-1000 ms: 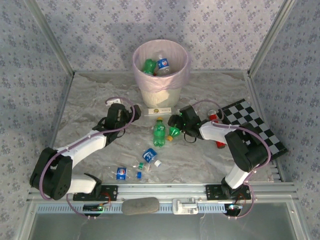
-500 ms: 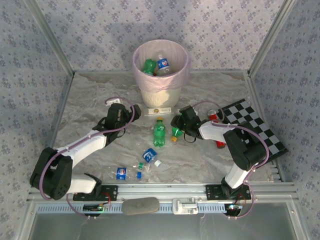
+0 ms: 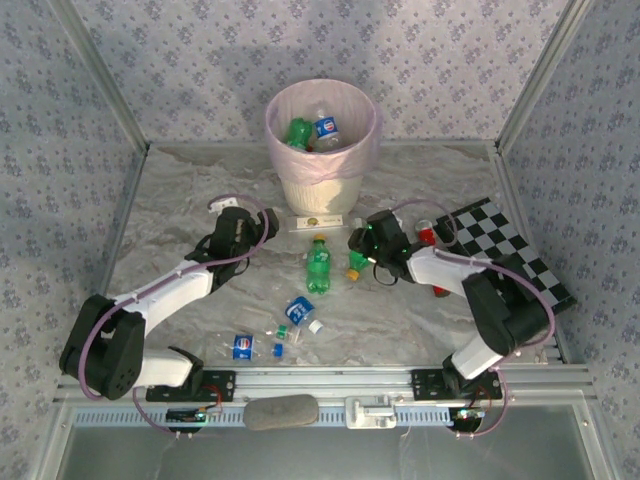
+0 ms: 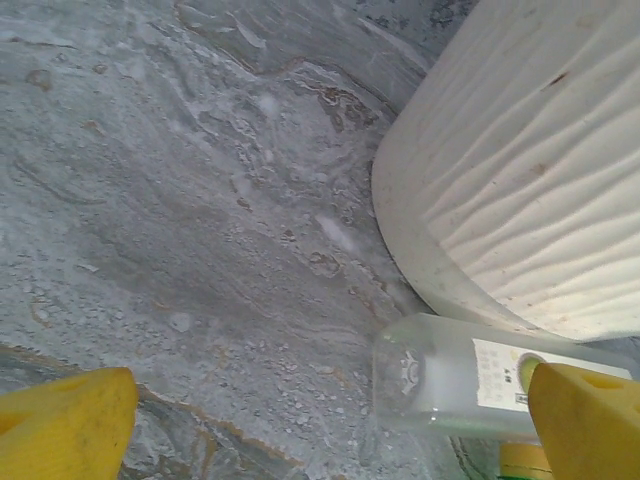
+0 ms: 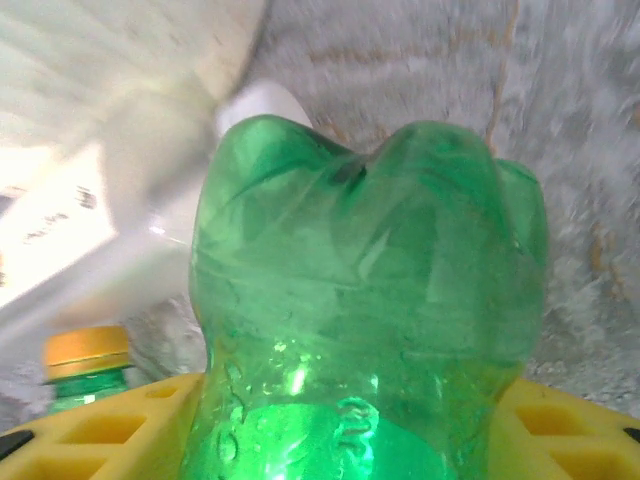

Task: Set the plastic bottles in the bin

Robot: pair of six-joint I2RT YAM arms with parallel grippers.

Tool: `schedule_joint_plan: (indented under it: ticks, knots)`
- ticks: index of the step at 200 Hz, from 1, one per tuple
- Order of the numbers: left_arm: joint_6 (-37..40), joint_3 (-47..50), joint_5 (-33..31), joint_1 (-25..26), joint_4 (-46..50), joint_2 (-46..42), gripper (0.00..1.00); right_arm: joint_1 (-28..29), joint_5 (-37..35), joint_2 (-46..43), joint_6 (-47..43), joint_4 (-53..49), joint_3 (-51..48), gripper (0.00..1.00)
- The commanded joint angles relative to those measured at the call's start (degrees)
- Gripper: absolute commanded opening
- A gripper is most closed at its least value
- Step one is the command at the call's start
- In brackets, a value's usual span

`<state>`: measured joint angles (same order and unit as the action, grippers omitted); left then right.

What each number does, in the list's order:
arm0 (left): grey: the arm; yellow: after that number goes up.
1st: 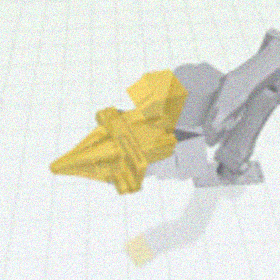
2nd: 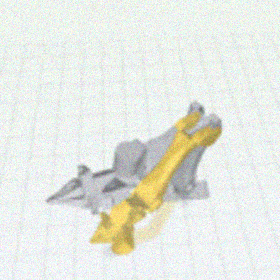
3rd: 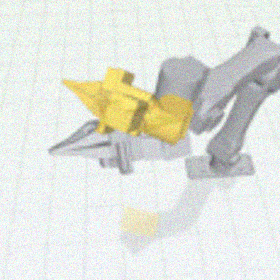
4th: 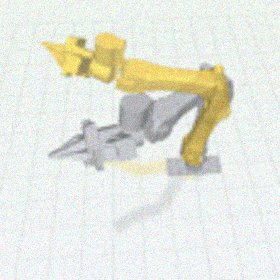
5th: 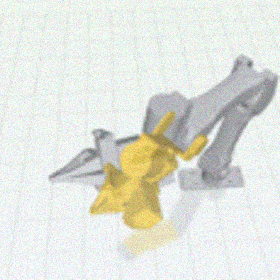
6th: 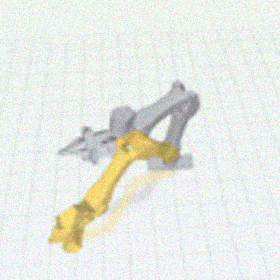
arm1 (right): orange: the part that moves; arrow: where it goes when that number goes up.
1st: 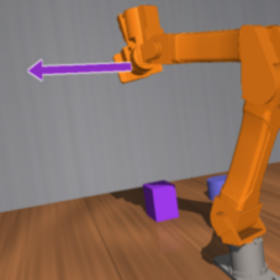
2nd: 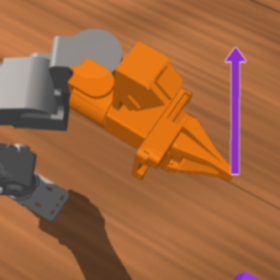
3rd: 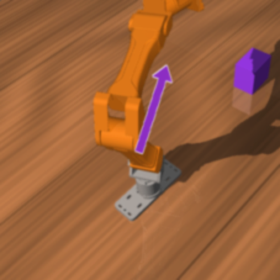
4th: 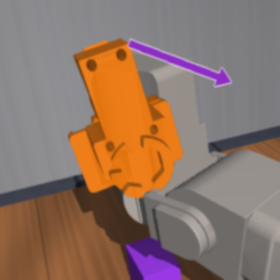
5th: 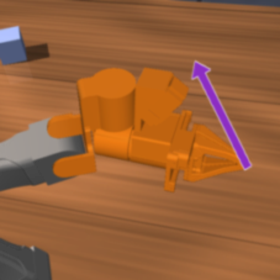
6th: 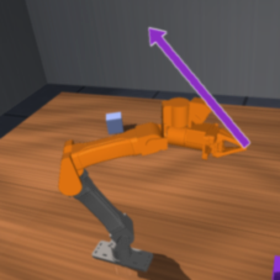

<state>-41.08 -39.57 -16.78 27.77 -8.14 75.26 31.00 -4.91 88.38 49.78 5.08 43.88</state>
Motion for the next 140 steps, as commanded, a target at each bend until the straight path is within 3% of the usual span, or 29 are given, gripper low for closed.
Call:
schedule_joint_plan:
  ticks: [1, 68, 140]
  knots:
    - [-0.44, -1.31, -4.14, -1.21, 1.44, -2.04, 1.0, -0.48, -5.26, -6.55, -5.36, -1.14, -0.11, 0.54]
    - [-5.12, 3.34, -3.0, -6.35, 1.73, -4.88, 1.0, -1.55, -14.13, -17.4, -24.05, -5.39, 8.04, 0.53]
    - [-6.03, 7.18, -2.4, -7.82, 1.48, -7.98, 1.0, -2.65, -9.92, -15.96, -35.6, 3.08, 20.21, 0.51]
